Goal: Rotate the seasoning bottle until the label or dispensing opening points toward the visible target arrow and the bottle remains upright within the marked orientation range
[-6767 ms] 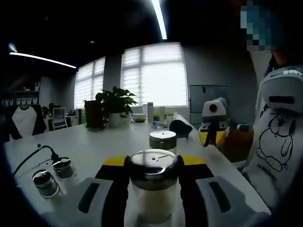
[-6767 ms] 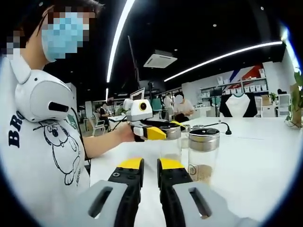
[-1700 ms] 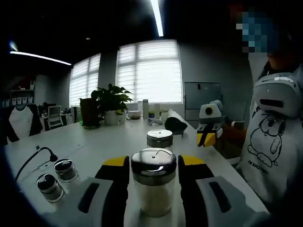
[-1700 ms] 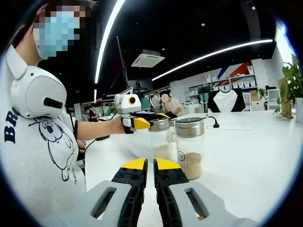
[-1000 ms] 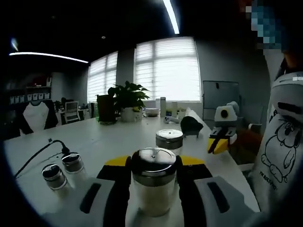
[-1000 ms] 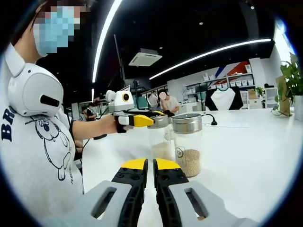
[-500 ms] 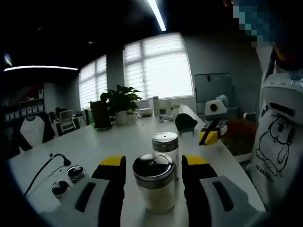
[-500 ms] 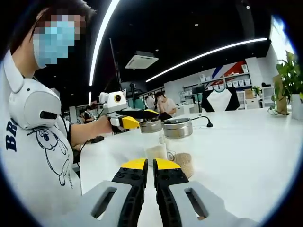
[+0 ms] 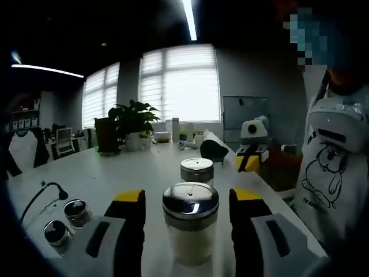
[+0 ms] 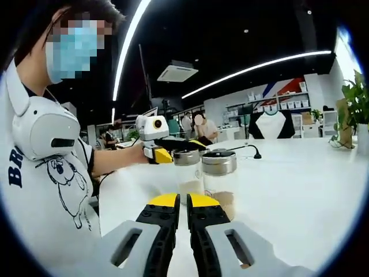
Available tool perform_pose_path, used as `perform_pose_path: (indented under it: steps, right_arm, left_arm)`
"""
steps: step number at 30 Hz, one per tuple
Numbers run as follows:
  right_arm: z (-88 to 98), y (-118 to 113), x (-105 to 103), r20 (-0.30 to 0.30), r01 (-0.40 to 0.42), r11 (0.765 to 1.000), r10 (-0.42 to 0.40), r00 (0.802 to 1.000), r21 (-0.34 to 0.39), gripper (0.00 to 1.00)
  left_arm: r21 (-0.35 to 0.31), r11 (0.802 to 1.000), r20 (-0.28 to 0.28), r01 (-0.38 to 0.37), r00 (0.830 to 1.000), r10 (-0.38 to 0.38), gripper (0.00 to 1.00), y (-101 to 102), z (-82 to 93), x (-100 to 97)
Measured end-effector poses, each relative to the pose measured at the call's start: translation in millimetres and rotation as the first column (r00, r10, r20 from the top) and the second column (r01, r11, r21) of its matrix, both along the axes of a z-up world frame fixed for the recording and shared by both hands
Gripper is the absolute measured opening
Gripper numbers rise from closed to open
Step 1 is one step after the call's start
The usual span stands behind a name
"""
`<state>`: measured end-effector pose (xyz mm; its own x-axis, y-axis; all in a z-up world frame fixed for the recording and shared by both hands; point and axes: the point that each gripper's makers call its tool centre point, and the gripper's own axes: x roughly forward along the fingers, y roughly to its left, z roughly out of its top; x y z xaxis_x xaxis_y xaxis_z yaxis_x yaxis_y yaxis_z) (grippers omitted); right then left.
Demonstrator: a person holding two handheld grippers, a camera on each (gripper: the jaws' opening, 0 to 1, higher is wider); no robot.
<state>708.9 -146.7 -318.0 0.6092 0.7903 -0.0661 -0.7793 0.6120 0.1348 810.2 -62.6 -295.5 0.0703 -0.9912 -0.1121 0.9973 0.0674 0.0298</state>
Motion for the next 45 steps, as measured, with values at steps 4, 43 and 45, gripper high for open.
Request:
perform_pose_path:
  steps: [4, 43, 45]
  right_arm:
    - [-8.2, 5, -1, -0.018, -0.012, 1.0, 0.012, 1.0, 0.007, 0.02]
    - [-11.9, 0, -3, -0.026, 0.04, 0.998, -0.039, 0.999, 0.041, 0.0]
    - [-12.1, 0, -4, -0.026, 0.038, 0.998, -0.037, 0.999, 0.041, 0.0]
  left_arm:
    - [0.012, 0.999, -0.019, 0.035, 0.999, -0.034, 0.44, -1, -3.2, -4.9]
    - [0.003, 0.985, -0.076, -0.174, 0.982, 0.174, 0.44, 5, -4.6, -3.2]
    - [-0.016, 0.989, -0.132, -0.15, 0.98, 0.146, 0.46, 7, -5.6, -5.0]
